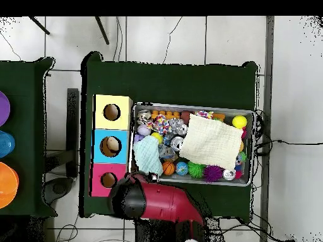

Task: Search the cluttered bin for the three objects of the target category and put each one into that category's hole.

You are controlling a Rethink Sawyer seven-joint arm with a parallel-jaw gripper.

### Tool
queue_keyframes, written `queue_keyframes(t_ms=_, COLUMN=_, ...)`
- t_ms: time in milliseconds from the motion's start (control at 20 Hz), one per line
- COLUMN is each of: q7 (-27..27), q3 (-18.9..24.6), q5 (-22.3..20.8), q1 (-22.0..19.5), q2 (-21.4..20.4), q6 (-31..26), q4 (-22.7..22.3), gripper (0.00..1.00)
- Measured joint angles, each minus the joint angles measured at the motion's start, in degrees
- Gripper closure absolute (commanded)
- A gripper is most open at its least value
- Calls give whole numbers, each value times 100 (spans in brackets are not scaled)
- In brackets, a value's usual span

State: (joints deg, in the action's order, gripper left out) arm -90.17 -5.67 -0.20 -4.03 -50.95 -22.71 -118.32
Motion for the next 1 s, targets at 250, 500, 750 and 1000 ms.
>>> queue_keyframes(t_ms=250, q7=0, q3=-176, q5=0, q1=-125, q2=499, q6=26, q4=418, gripper=0)
queue_keyframes(t_ms=500, q7=0, q3=-356, q5=1, q1=-130, q2=808, q6=26, q4=812, gripper=0)
queue_keyframes(t_ms=750, q7=0, q3=-509, q5=12, q1=-128, q2=1034, q6=26, q4=1232, gripper=0)
queue_keyframes(t_ms=1000, q7=0, q3=-691, q5=69, q1=-81, q2=1326, q6=25, q4=1739, gripper=0)
